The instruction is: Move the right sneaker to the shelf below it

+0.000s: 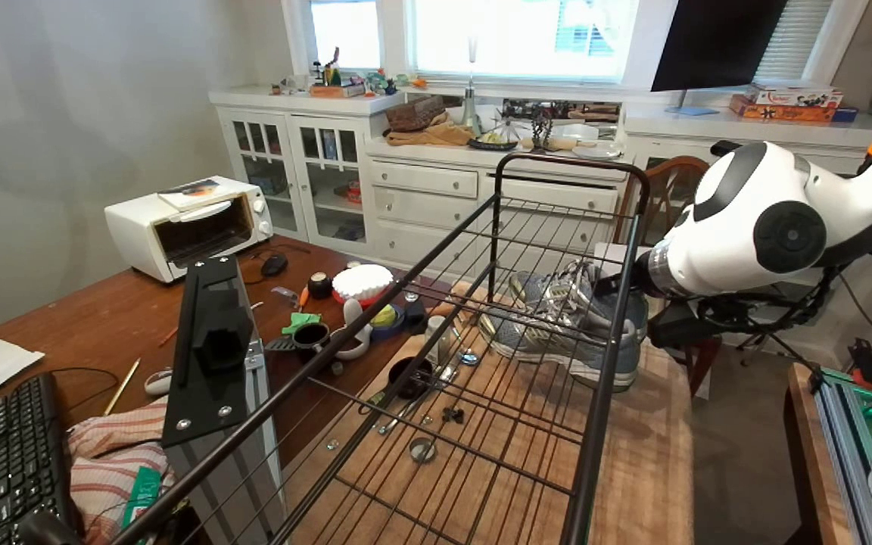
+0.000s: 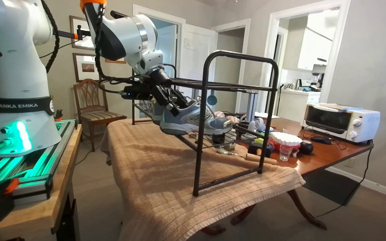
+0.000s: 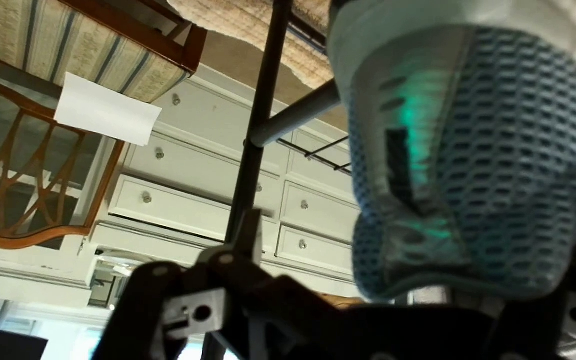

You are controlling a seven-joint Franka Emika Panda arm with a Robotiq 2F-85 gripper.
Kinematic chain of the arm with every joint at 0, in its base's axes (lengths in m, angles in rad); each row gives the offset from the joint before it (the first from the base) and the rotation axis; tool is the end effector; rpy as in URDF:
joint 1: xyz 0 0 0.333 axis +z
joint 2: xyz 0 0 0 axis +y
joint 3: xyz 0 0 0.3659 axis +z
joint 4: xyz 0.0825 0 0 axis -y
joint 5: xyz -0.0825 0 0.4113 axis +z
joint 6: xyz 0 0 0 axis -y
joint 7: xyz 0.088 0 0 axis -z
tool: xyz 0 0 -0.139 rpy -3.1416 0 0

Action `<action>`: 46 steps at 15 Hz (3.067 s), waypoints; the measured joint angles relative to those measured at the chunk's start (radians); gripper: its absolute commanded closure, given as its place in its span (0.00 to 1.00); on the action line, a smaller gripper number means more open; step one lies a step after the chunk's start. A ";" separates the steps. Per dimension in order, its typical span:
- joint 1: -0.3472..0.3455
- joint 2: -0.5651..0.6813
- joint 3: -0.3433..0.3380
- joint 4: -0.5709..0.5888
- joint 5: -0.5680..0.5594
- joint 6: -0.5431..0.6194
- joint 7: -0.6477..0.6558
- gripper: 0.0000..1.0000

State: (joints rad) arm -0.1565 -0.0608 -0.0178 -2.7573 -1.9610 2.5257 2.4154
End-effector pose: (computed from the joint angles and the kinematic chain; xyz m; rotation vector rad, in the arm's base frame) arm 0.3781 -0.0744 0.2206 2.3187 -0.9338 0.9865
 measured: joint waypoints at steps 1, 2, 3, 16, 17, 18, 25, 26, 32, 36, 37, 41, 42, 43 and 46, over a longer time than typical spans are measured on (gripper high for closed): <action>0.010 0.000 -0.006 -0.001 0.000 -0.006 0.003 0.00; 0.017 0.000 -0.009 -0.002 0.001 -0.013 0.007 0.00; 0.023 0.000 -0.012 -0.003 0.001 -0.019 0.011 0.00; 0.092 0.005 -0.011 -0.007 0.225 -0.129 0.022 0.00; 0.099 0.005 -0.007 -0.007 0.254 -0.143 0.021 0.00; 0.107 0.005 -0.004 -0.006 0.281 -0.158 0.021 0.00; 0.152 0.005 0.028 -0.005 0.396 -0.263 0.021 0.00; 0.157 0.005 0.032 -0.004 0.409 -0.269 0.020 0.00; 0.182 0.002 0.056 0.001 0.505 -0.300 -0.002 0.00; 0.201 -0.003 0.075 0.005 0.550 -0.365 -0.003 0.00; 0.205 -0.004 0.079 0.006 0.560 -0.379 -0.003 0.00; 0.224 -0.012 0.095 0.011 0.627 -0.414 -0.032 0.00; 0.227 -0.016 0.099 0.011 0.650 -0.417 -0.048 0.00; 0.230 -0.019 0.102 0.012 0.673 -0.421 -0.064 0.00; 0.242 -0.027 0.112 0.013 0.725 -0.448 -0.104 0.00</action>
State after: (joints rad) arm 0.0858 -0.0883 0.0943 -2.7443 -1.2361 2.0781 2.3116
